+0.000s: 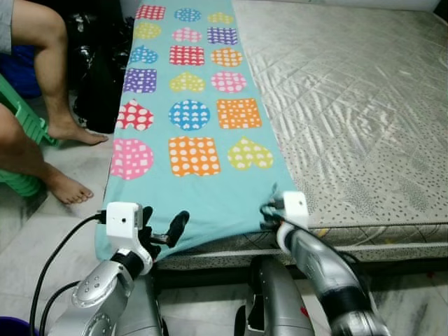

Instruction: Clean up the room

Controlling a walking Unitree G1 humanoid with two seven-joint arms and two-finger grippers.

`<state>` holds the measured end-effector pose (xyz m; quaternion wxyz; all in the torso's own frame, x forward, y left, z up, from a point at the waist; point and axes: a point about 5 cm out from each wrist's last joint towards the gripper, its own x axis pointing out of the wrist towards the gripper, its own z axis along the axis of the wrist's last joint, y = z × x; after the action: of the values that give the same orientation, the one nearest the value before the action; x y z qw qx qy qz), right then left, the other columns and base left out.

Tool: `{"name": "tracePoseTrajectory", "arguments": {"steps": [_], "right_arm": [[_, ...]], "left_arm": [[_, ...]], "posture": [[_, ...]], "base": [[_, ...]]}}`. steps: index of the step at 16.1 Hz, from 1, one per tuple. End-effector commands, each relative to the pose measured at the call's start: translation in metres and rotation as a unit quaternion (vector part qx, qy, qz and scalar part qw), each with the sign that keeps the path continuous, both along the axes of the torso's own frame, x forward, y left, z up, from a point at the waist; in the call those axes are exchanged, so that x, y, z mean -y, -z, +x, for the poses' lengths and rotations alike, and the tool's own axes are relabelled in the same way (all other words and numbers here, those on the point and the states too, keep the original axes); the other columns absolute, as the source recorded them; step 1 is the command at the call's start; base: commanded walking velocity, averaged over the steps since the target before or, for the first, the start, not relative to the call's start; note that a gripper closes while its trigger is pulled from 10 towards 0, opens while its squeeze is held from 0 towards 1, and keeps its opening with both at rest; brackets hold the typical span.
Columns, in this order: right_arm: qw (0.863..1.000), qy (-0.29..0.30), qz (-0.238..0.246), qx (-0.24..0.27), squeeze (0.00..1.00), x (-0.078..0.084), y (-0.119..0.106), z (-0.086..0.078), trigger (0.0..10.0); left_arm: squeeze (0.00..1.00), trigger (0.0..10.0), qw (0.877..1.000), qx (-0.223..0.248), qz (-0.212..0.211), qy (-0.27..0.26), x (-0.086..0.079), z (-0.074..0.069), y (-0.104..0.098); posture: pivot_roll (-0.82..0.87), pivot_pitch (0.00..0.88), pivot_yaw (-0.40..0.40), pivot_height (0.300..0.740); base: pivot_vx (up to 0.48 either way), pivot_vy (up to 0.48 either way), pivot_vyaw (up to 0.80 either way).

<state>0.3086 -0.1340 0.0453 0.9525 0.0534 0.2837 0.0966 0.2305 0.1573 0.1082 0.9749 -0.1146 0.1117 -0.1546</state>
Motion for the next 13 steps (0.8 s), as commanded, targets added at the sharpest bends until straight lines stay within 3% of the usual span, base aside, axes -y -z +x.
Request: {"name": "tracePoseTrajectory", "arguments": {"steps": [1, 6, 7, 8, 10, 11, 13], "right_arm": [[1.000, -0.003, -0.005, -0.006, 0.00, 0.005, -0.003, -0.006, 0.0], [0.999, -0.026, -0.015, 0.014, 0.00, 0.027, -0.018, -0.047, 0.0], [0.999, -0.030, -0.011, 0.013, 0.00, 0.029, -0.018, -0.055, 4.6], [0.999, -0.031, -0.016, 0.007, 0.00, 0.030, -0.018, -0.061, 10.0], [0.999, -0.021, -0.023, -0.007, 0.00, 0.031, -0.017, -0.066, 10.0], [0.999, -0.020, -0.024, -0.013, 1.00, 0.031, -0.017, -0.067, 10.0], [0.999, -0.025, -0.035, -0.023, 1.00, 0.031, -0.018, -0.068, 10.0]], "left_arm": [[0.00, 10.0, 1.000, -0.003, 0.004, 0.010, 0.002, -0.001, 0.003], [0.00, 10.0, 1.000, -0.005, 0.012, 0.017, 0.000, -0.001, 0.004], [0.00, 10.0, 1.000, -0.006, 0.013, 0.022, 0.000, 0.000, 0.005], [0.00, 10.0, 1.000, -0.007, 0.013, 0.026, 0.001, 0.000, 0.005], [0.00, 10.0, 0.999, -0.009, 0.015, 0.036, 0.003, 0.002, 0.006], [0.00, 10.0, 0.999, -0.010, 0.017, 0.041, 0.003, 0.003, 0.006], [0.00, 10.0, 0.999, -0.010, 0.018, 0.044, 0.003, 0.003, 0.006]], "posture": [[0.04, 0.109, -0.074, 0.542], [0.02, 0.102, -0.054, 0.542], [0.01, 0.102, -0.052, 0.542], [0.00, 0.103, -0.041, 0.542], [0.00, 0.103, -0.031, 0.542], [0.00, 0.101, -0.028, 0.542], [0.00, 0.101, -0.029, 0.542]], "base": [[0.000, 0.000, 0.00], [0.000, 0.000, 0.00], [0.000, 0.000, 0.00], [0.000, 0.000, 0.00], [0.000, 0.000, 0.00], [0.000, 0.000, 0.00], [0.000, 0.000, 0.00]]}}
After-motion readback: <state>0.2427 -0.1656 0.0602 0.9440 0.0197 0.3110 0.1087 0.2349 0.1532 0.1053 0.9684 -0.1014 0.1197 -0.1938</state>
